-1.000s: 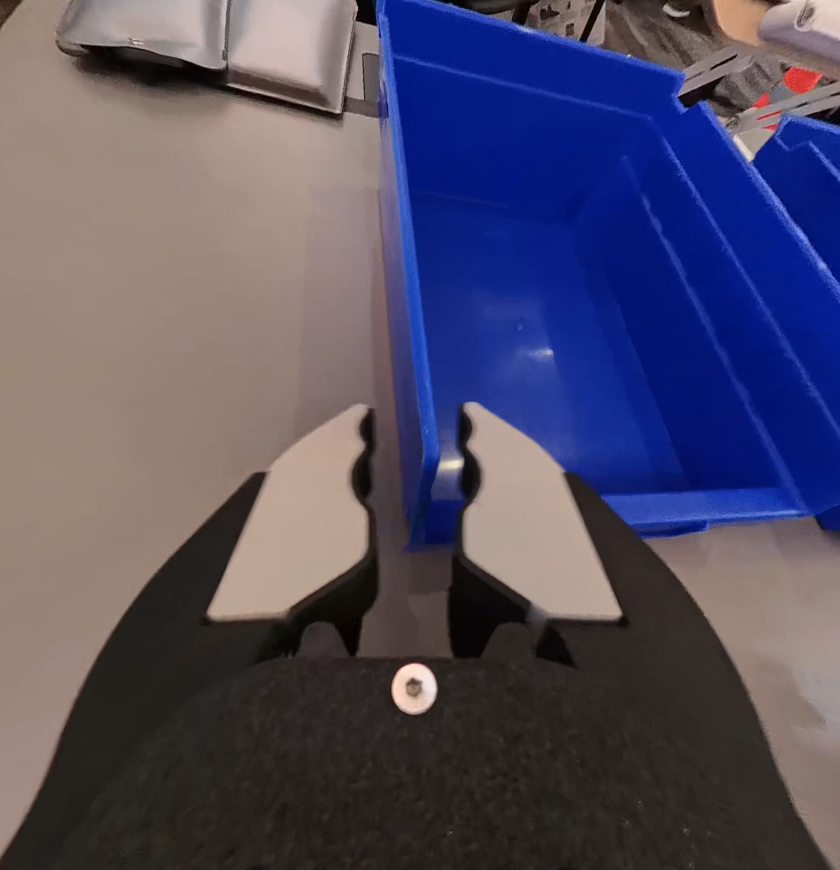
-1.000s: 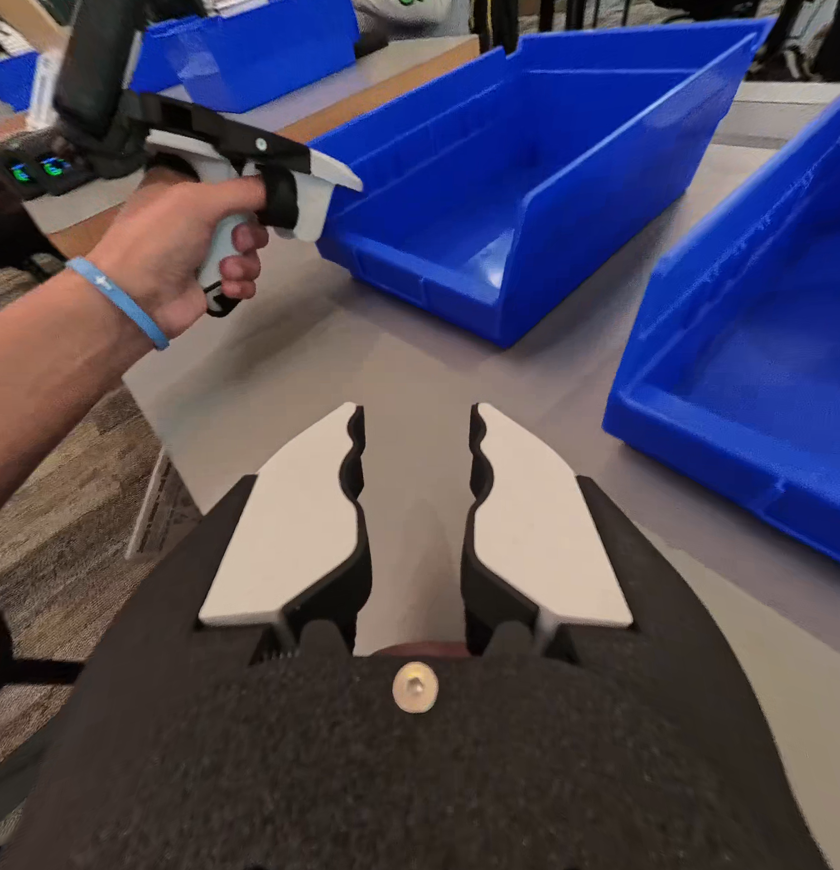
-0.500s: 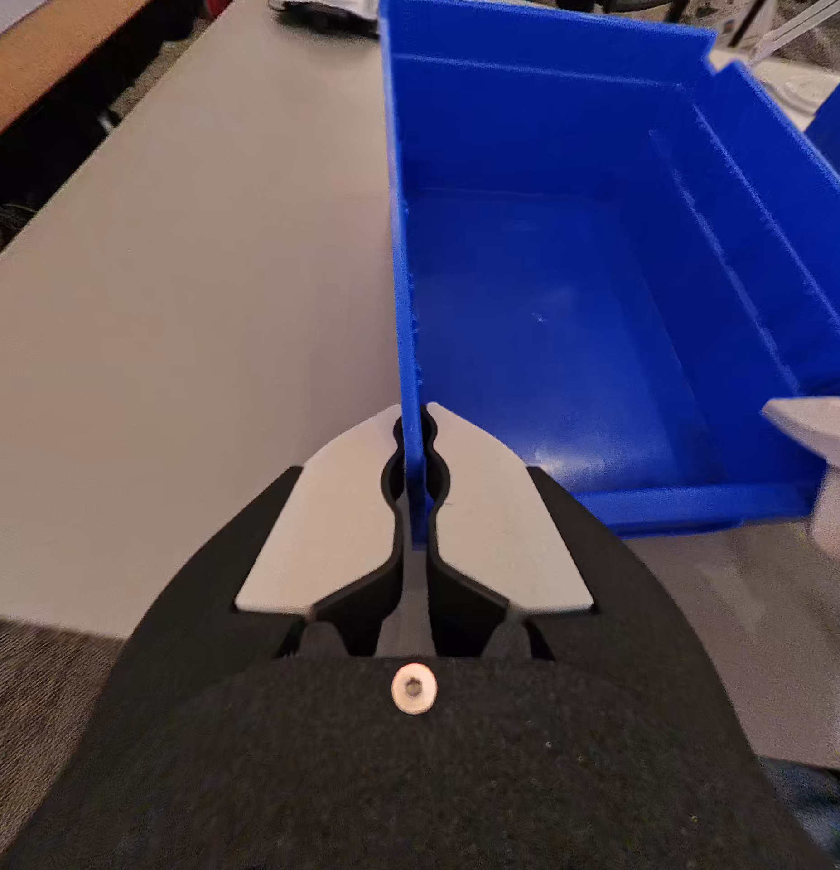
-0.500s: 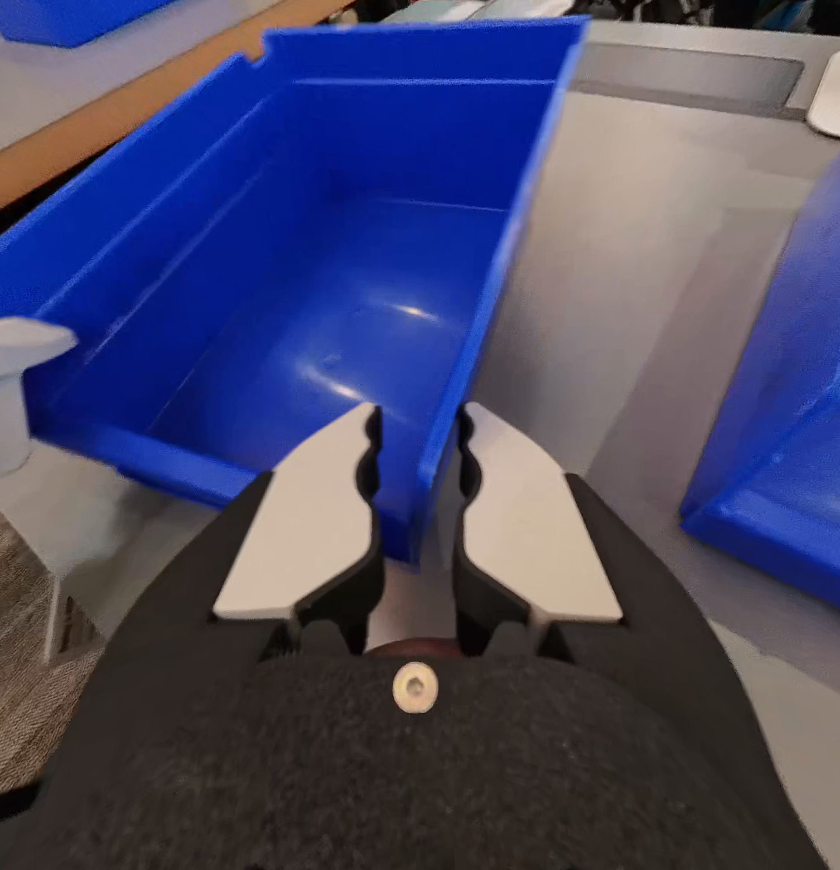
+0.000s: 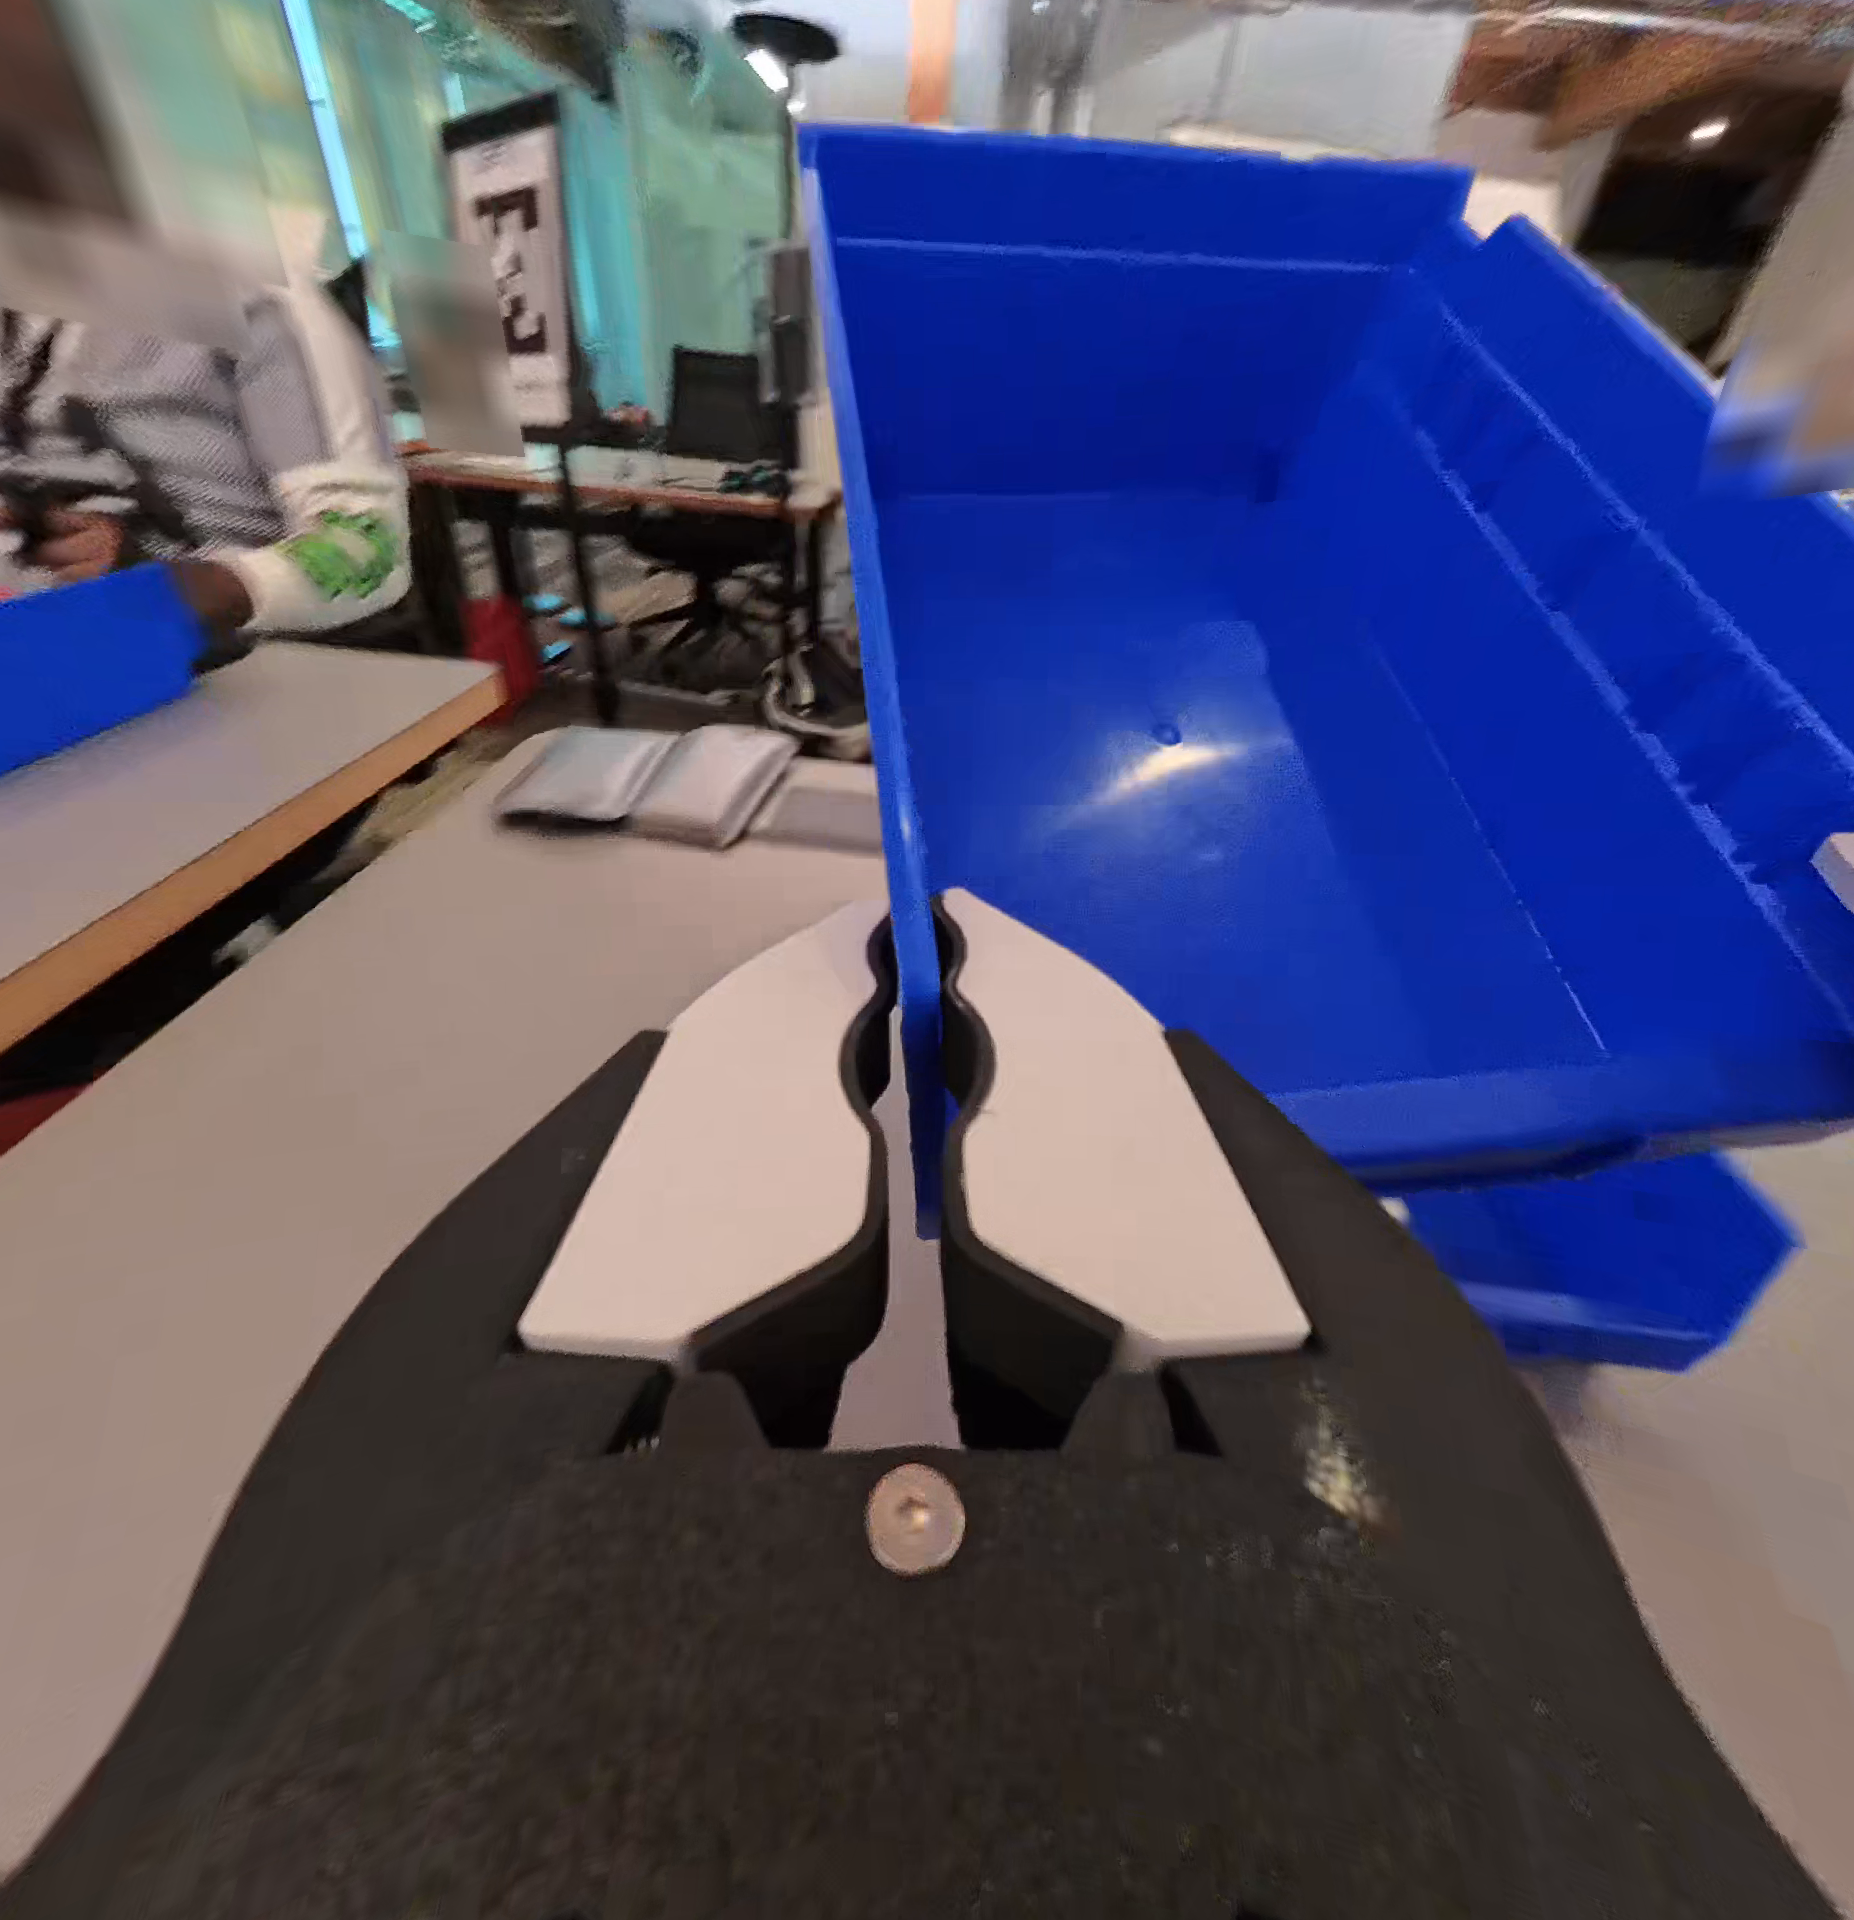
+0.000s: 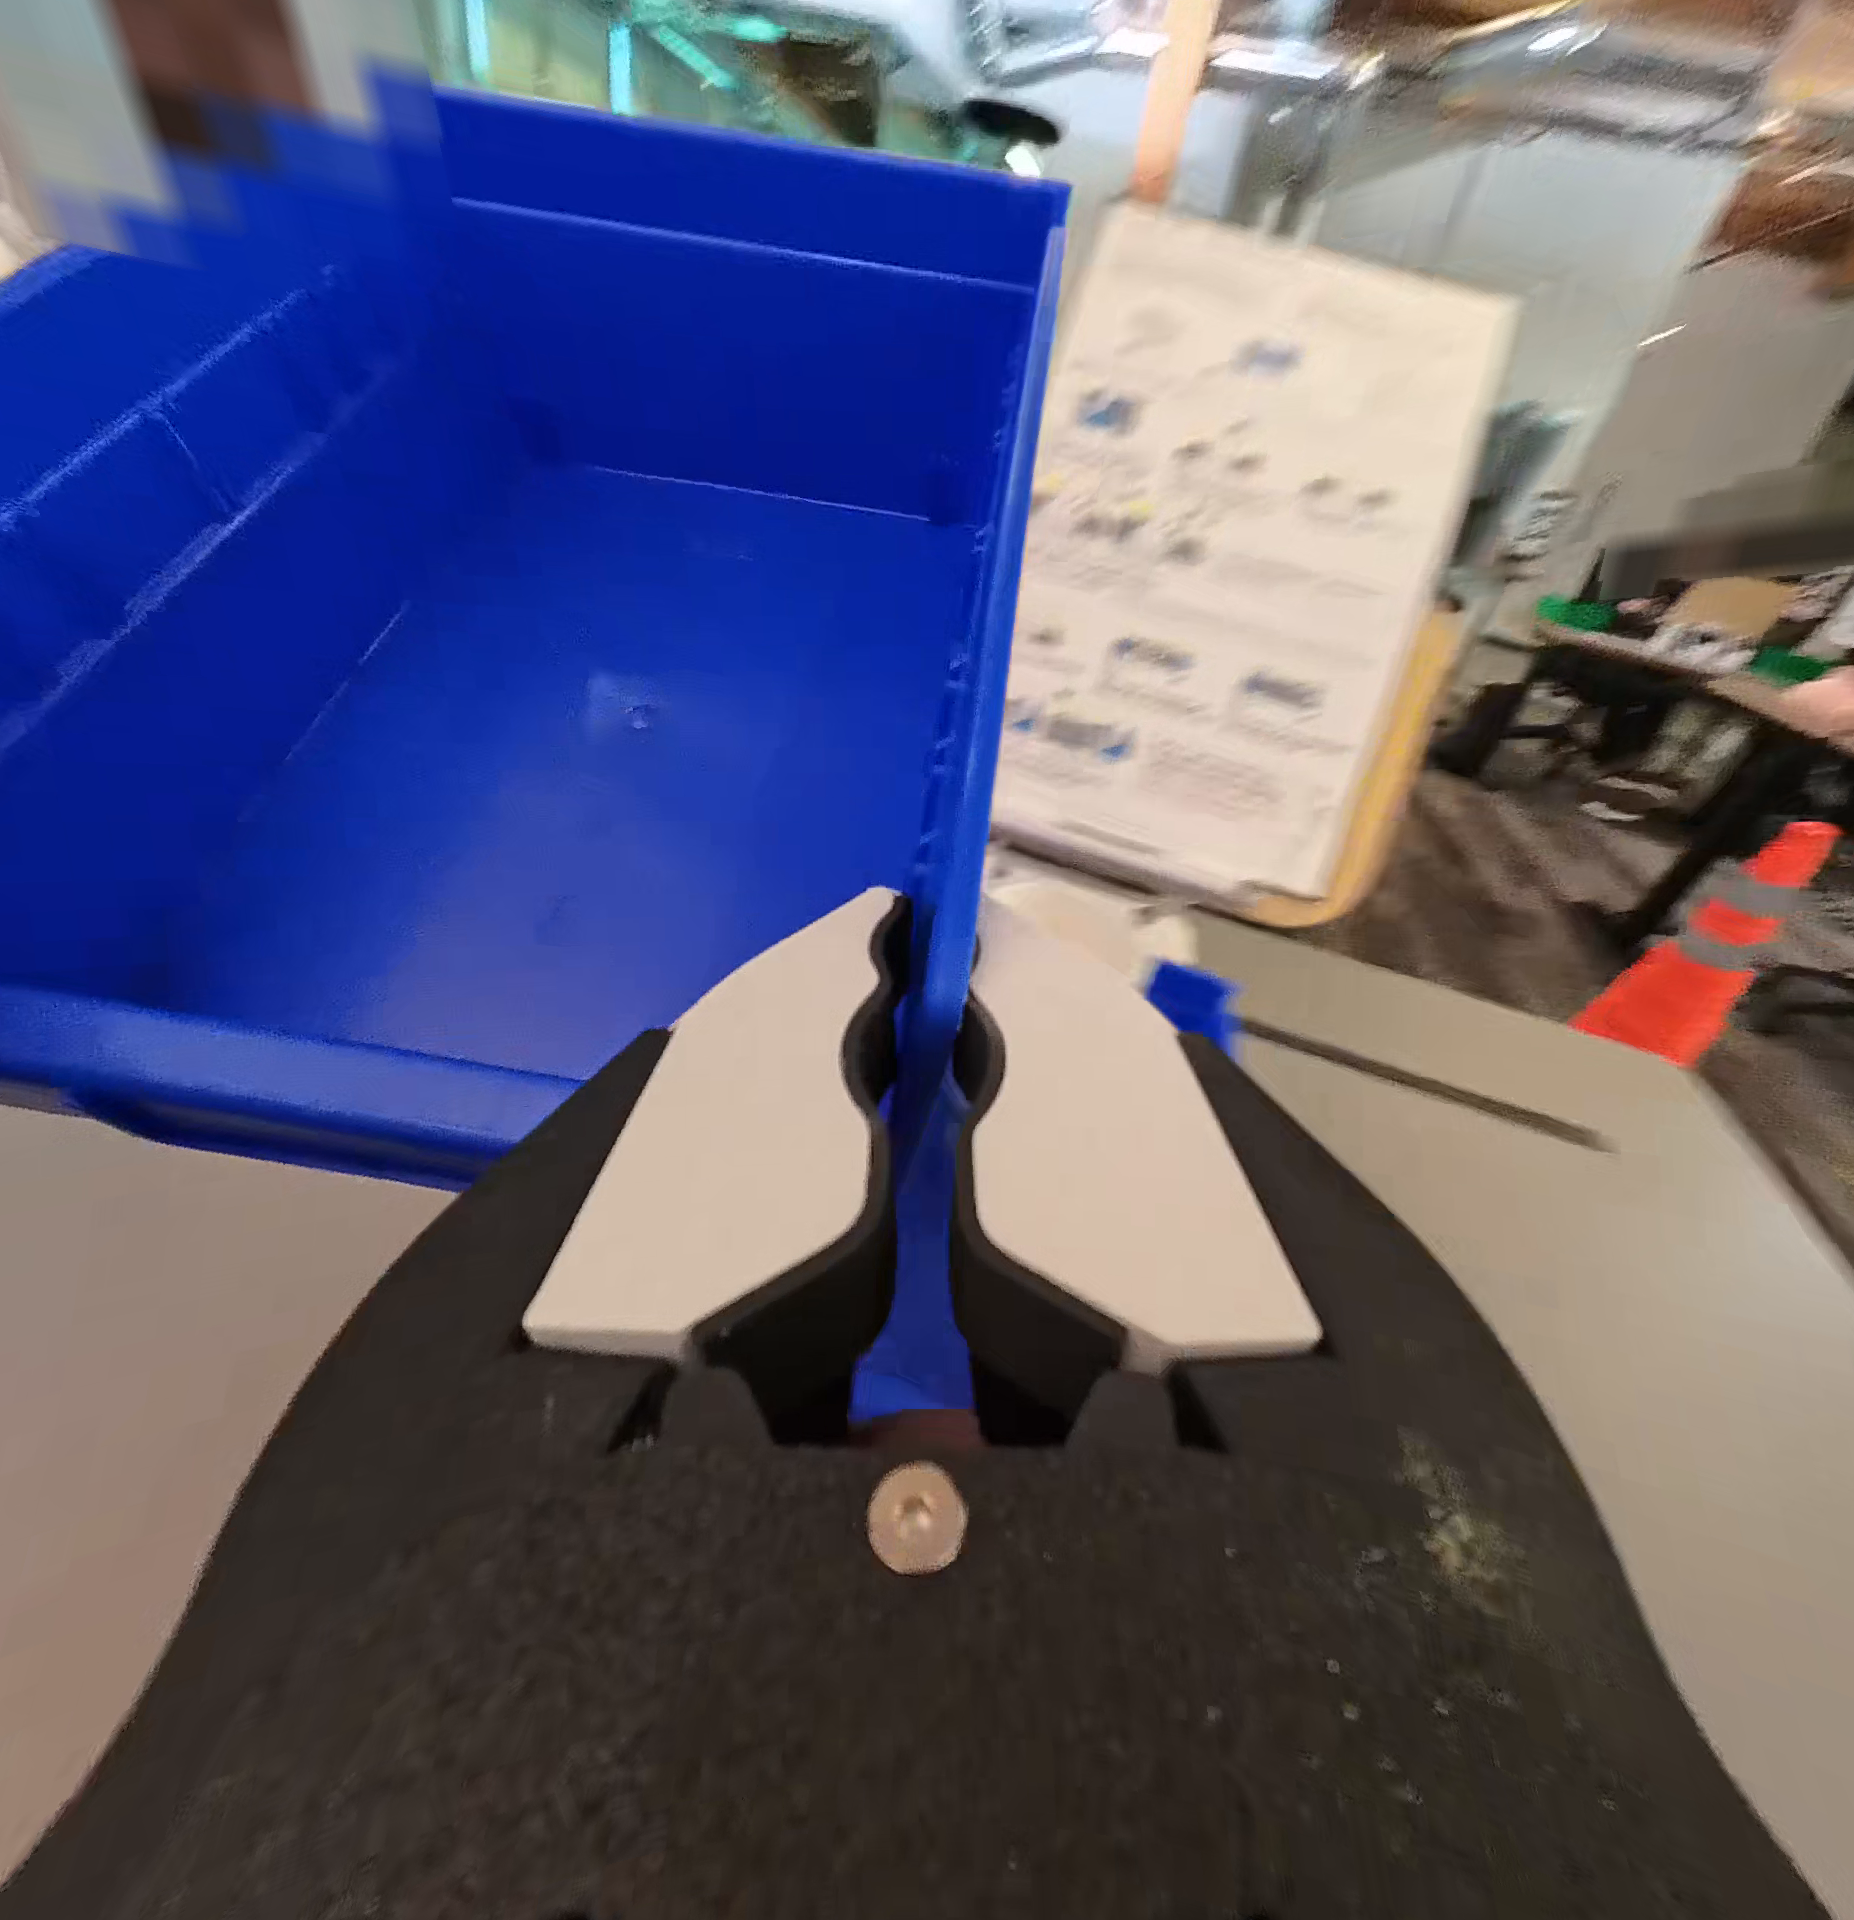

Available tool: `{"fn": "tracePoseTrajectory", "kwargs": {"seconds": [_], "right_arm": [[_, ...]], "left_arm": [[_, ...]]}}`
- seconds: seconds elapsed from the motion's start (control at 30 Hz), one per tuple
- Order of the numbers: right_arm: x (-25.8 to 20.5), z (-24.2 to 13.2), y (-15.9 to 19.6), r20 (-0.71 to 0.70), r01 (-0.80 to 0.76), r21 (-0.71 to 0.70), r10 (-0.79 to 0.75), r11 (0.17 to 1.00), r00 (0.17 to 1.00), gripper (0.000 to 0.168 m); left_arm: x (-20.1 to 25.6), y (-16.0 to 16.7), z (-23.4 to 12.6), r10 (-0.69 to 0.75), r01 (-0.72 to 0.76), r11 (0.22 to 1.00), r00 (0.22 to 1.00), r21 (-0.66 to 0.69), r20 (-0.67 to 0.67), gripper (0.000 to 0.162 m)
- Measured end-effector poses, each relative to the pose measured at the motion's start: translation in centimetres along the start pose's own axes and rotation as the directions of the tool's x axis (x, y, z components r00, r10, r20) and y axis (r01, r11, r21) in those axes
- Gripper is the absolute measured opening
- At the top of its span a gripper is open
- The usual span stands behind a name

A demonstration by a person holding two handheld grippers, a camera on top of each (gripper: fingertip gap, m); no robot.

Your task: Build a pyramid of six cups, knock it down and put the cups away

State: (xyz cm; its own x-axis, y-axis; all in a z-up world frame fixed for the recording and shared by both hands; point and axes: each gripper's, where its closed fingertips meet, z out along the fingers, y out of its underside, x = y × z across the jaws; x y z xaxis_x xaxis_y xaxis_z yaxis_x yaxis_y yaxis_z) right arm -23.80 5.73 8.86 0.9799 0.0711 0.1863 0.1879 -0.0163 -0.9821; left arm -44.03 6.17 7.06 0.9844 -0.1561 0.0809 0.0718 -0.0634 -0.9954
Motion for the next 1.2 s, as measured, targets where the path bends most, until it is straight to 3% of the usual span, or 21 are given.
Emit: {"fn": "tracePoseTrajectory", "kwargs": {"seconds": [0.13, 0.23, 0.37, 0.5, 0.67, 1.03, 1.13, 1.17, 1.2], "right_arm": [[12.1, -3.3, 0.4, -0.125, 0.002, -0.013, -0.003, 1.0, 0.992, 0.005], [20.7, -5.2, 4.2, -0.176, -0.038, -0.091, 0.021, 0.995, 0.984, 0.005], [30.7, -6.8, 11.9, -0.258, -0.141, -0.192, 0.089, 0.971, 0.962, 0.005], [36.6, -7.5, 19.3, -0.292, -0.297, -0.232, 0.225, 0.926, 0.93, 0.003], [39.4, -6.6, 24.8, -0.318, -0.32, -0.341, 0.212, 0.884, 0.924, 0.002], [40.6, -2.3, 29.6, -0.281, -0.333, -0.367, 0.237, 0.869, 0.93, 0.004], [40.7, -1.8, 29.5, -0.28, -0.375, -0.341, 0.287, 0.862, 0.916, 0.005], [41.0, -2.0, 29.2, -0.296, -0.355, -0.339, 0.259, 0.871, 0.919, 0.015], [41.1, -2.4, 28.3, -0.313, -0.339, -0.323, 0.238, 0.884, 0.92, 0.03]], "left_arm": [[12.4, -1.1, 2.9, 0.027, -0.031, 0.999, 0.985, -0.022, -0.168, 0.003], [21.6, 0.7, 4.2, 0.047, -0.063, 0.996, 0.966, -0.056, -0.253, 0.004], [32.7, 5.9, 5.3, 0.14, -0.174, 0.98, 0.945, -0.093, -0.296, 0.004], [39.8, 13.1, 5.7, 0.223, -0.284, 0.947, 0.917, -0.151, -0.33, 0.006], [43.2, 19.1, 8.0, 0.176, -0.289, 0.918, 0.911, -0.272, -0.373, 0.006], [44.1, 23.1, 11.7, 0.155, -0.303, 0.891, 0.902, -0.337, -0.403, 0.01], [44.9, 23.0, 11.6, 0.094, -0.284, 0.891, 0.88, -0.355, -0.466, 0.031], [45.0, 22.5, 11.1, 0.073, -0.28, 0.892, 0.863, -0.355, -0.499, 0.039], [44.8, 21.6, 10.4, 0.068, -0.285, 0.897, 0.844, -0.337, -0.532, 0.06]]}}
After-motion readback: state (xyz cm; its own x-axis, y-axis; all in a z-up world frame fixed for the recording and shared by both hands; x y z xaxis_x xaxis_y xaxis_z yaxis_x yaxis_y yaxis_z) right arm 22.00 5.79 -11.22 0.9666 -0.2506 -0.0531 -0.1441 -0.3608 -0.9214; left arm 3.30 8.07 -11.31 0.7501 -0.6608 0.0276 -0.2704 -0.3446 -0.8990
